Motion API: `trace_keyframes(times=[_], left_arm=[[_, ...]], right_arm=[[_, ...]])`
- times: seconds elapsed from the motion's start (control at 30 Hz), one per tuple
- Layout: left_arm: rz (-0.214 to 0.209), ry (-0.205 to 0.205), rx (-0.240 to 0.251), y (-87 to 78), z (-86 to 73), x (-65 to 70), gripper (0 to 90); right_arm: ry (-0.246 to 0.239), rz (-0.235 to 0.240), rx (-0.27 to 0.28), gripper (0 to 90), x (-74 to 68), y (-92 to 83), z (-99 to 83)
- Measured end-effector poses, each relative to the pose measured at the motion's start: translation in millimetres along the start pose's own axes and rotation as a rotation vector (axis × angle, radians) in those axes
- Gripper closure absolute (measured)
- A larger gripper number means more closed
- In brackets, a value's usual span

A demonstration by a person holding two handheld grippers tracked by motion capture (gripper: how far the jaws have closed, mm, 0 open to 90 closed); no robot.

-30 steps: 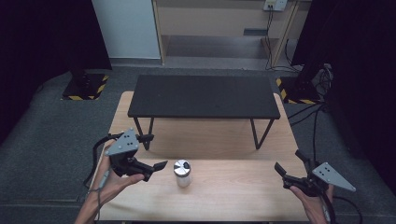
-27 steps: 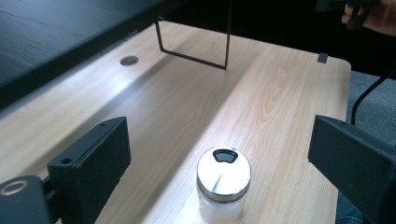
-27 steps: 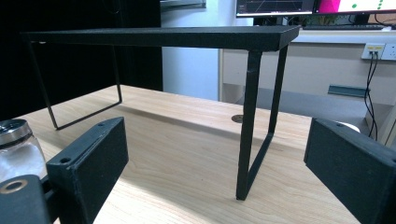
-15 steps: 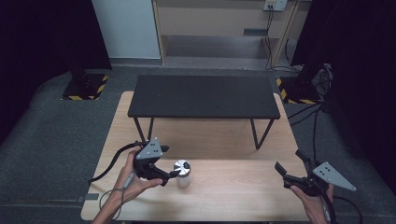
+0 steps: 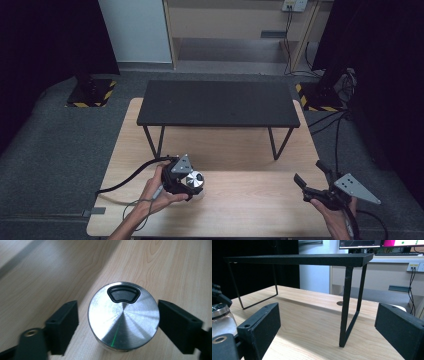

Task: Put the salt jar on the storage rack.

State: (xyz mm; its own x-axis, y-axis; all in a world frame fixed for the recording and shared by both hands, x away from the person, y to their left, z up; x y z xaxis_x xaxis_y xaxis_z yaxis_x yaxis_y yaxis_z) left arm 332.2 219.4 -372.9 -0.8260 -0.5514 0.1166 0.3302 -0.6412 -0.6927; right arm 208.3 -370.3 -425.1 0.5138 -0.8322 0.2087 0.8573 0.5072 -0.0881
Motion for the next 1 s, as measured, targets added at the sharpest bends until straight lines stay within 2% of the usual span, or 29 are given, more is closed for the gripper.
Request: trace_keyframes(times=[0.07,0.1,0.13,0.43,0.63,0.73,0.9,1.0], left_arm=[[-0.012,0.004,0.003,0.9,-1.1,-0.6,24.7],[-0.025,0.010,0.011,1.0,-2.3,-1.4,29.9],[-0.019,0.008,0.021,0.9,-3.6,0.2,32.5],[-0.033,-0.001,0.023,-0.9,-2.8,-2.1,33.6],[-0.027,-0.009,0.024,-4.5,-2.3,0.2,33.7],[-0.030,-0.041,0.055,-14.5,-1.9,-1.2,33.7],[-0.004,-0.016,0.068,-39.5,14.7,2.1,33.7],[-0.020,-0.017,0.079,-57.5,28.2,0.7,33.8]], right_arm=[[0.001,-0.001,0.000,6.3,0.0,-0.1,-0.1],[0.002,-0.002,-0.001,6.3,0.0,-0.1,-0.2],[0.003,-0.002,-0.002,6.3,0.3,0.0,-0.3],[0.003,0.002,-0.003,6.3,0.0,0.9,-0.4],[0.002,0.003,-0.005,6.3,0.0,0.9,-0.3],[0.003,0.002,-0.004,6.3,0.0,1.1,-0.3],[0.002,0.009,-0.003,6.3,0.1,1.8,-0.2],[0.002,0.010,0.000,6.3,-0.3,1.8,0.3]])
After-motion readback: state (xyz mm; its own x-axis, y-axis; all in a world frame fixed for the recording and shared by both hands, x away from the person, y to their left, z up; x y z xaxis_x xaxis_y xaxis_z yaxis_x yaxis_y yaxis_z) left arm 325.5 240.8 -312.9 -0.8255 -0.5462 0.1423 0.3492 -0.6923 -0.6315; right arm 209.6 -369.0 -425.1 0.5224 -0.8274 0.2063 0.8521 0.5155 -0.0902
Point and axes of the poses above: each handheld gripper's, and its own axes: y roughly forward along the jaws, z roughly out of its top, x roughly to its right, the point moved 3 cm from there along y, roughly forward along the jaws, and after that the axes turned 13 degrees about -y, right-handed, at the moved point
